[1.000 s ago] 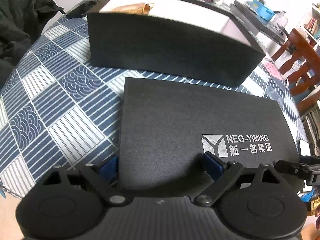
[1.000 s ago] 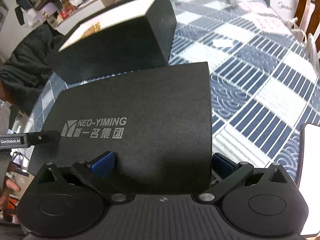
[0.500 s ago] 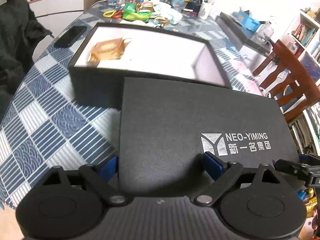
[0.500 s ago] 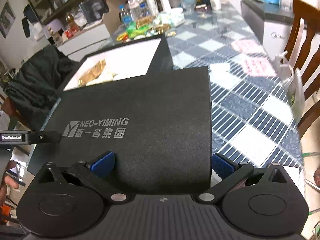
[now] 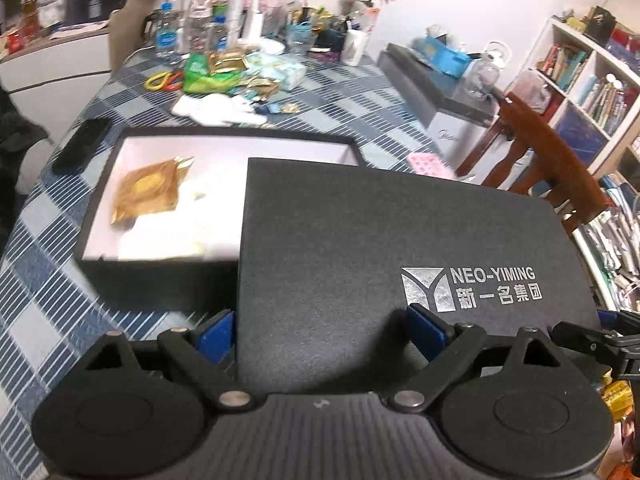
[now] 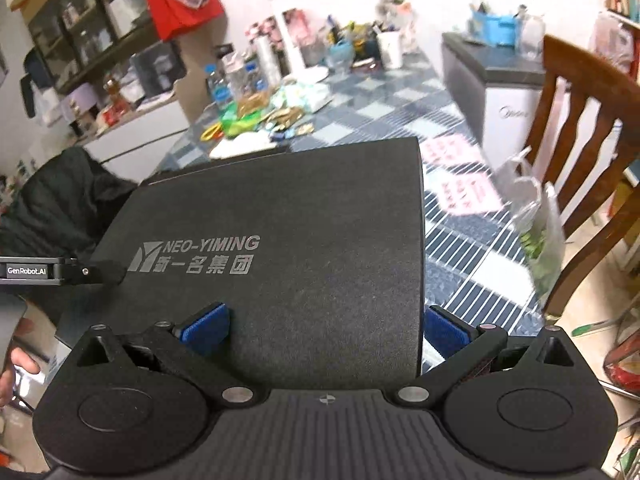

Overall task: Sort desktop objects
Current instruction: 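Lower the lid with both tools onto the box opening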

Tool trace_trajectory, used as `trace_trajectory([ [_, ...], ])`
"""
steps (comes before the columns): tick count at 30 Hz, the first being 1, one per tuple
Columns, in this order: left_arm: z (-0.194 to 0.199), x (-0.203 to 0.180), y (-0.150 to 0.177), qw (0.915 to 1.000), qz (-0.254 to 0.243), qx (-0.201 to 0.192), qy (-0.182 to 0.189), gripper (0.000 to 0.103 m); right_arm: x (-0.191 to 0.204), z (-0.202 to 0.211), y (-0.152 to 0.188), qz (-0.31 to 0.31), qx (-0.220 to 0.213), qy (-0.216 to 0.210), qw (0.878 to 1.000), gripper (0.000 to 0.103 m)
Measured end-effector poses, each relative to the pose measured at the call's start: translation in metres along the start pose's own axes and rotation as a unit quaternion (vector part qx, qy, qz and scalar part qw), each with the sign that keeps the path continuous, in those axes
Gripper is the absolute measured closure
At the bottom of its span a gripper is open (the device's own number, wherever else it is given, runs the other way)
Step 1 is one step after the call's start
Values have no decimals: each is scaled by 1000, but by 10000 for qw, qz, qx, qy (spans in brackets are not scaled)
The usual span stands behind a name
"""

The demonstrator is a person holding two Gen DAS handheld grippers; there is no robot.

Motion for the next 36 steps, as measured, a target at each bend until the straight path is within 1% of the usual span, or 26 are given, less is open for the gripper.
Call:
trace_trajectory([
  [4,-8,-5,-16,9998,-173,-34,111,0,-7,-1,-9,-111,-107,118,9998,0],
  [9,-19,-14,-30,9994,-306,-8,149,0,-18,-6,-16,-234,-154,159,9995,0],
  [14,-29,-26,-43,9994,-333,-39,80,0,-37,-12,-30,-247,-145,89,9996,0],
  [24,-62,-46,-84,9997,-182,-98,-158,0,-75,-40,-80,-202,-56,-143,9997,0],
  [30,-77,-42,-99,9996,-13,-87,-270,0,-82,-61,-105,-85,7,-278,9996,0],
  [36,-82,-22,-108,9992,58,-93,-391,0,-68,-82,-116,-20,104,-375,9992,0],
])
Point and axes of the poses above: each gripper's, at about its wrist camera, not at the fingertips, and z roughly against the way its jaws point, x to its left, y to its underside, the point moved 9 cm from there along -z, roughly the way its jaws point, and after that the axes turned 6 degrees about -z, right-handed, at the moved point
